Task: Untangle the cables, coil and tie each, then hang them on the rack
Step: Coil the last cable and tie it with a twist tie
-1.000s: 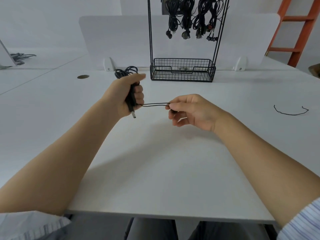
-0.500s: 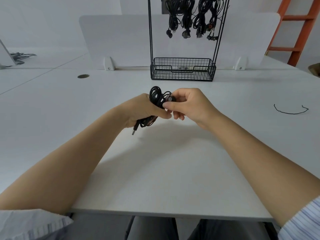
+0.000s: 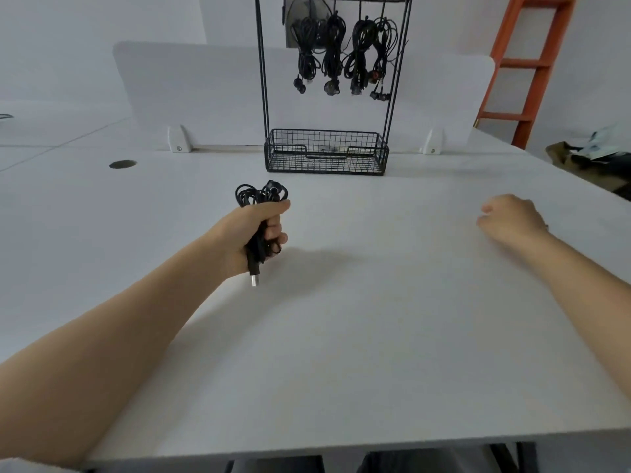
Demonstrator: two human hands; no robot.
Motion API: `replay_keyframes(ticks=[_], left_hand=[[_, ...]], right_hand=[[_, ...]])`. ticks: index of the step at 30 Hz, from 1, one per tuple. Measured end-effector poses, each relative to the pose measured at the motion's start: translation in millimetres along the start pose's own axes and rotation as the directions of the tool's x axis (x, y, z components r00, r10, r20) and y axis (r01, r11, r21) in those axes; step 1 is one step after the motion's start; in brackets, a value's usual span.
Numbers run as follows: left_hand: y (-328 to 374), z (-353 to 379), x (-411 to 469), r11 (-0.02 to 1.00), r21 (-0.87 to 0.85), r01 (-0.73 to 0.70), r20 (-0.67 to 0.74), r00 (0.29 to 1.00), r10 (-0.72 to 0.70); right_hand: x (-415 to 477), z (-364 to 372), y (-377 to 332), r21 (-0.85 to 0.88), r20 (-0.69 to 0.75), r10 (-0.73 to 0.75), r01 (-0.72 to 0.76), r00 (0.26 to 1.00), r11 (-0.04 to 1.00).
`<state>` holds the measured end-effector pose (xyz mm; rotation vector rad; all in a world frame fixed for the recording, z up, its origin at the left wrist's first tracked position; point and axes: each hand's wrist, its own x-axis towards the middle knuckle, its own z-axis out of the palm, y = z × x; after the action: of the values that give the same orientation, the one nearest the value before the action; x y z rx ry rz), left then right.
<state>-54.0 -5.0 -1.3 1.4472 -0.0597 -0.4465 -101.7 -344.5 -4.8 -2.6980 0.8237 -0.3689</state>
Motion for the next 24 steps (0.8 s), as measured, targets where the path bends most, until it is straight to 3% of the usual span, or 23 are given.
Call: replay_keyframes(ticks=[4,7,12,14,16,18,20,24], left_hand=[[-4,9,-3,0.996,0.035,-0.085,0.089,0.993,0.081],[-8,16,-8,0.991,0.039,-0.130,0.143,0.982,0.123],[-10,18,-15,0.996,0.009,-0.087,0.125,0.988,0.085],[-9,17,-15,0.996,-0.052,-0.067,0.127,0.989,0.073],[-8,18,-15,0.992,-0.124,-0.037,0.120,0.991,0.052],[-7,18,-15,0.985,-0.172,-0.009,0.111,0.993,0.029],[-5,17,-16,0.975,-0.223,0.016,0.118,0.993,0.011],[-3,16,-18,0.942,-0.335,0.027,0.125,0.992,0.016]], right_hand=[[-2,-2,28,-0.233,0.156,-0.074,0.109,0.985,0.966],[-8,3,22,-0.315,0.077,-0.159,0.176,0.984,0.933],[-30,8,-20,-0.463,-0.022,-0.356,0.306,0.934,0.832],[-44,12,-49,-0.248,-0.128,-0.412,0.373,0.902,0.894],[-59,13,-84,0.134,-0.209,-0.433,0.464,0.877,0.876],[-74,9,-117,0.511,-0.199,-0.436,0.473,0.878,0.718],[-85,3,-142,0.807,-0.133,-0.442,0.356,0.887,0.472],[-98,13,-161,0.962,-0.057,-0.396,0.157,0.916,0.224]])
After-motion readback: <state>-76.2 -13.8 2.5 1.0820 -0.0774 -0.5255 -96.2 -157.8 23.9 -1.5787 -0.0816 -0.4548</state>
